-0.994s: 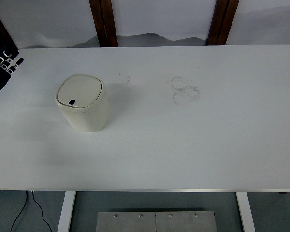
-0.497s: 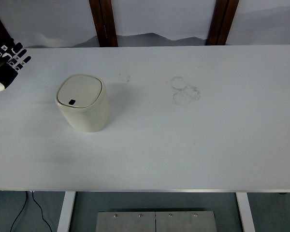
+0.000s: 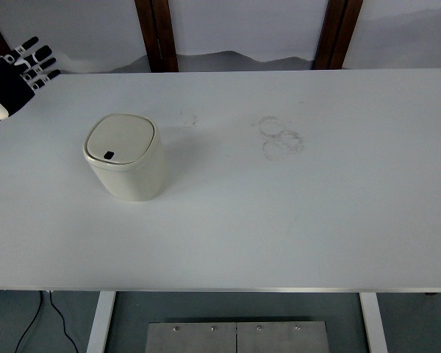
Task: Open trash can
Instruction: 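Move the left hand in over the cream trash can's lid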
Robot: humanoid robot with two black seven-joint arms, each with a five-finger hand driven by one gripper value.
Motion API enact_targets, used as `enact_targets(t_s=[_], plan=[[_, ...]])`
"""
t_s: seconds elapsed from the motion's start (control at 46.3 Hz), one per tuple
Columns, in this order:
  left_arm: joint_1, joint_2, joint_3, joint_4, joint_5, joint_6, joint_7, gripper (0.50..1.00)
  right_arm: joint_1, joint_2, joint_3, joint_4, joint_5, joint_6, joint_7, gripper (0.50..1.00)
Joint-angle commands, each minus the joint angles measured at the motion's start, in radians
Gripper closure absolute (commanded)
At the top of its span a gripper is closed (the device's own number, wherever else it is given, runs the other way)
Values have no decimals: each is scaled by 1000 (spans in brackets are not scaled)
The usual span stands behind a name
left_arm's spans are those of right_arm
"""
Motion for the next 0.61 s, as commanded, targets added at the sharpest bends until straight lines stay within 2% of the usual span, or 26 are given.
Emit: enact_targets(t_s=[0.0,0.151,0.259,0.432,0.583], plan=[[-66,69,65,-55,0,1,51,500,2,0,0,0,0,-1,0,505],[-287,141,289,-102,2,-11,101,500,3,0,0,0,0,0,0,505],[-474,145,497,-124,6,-31,121,500,3,0,0,0,0,-1,0,505],[-756,106,830,-159,55,-74,131,500,3,0,0,0,0,0,0,505],[-915,43,1025,-160,152,-146,154,500,5,0,0,0,-2,-1,0,505]])
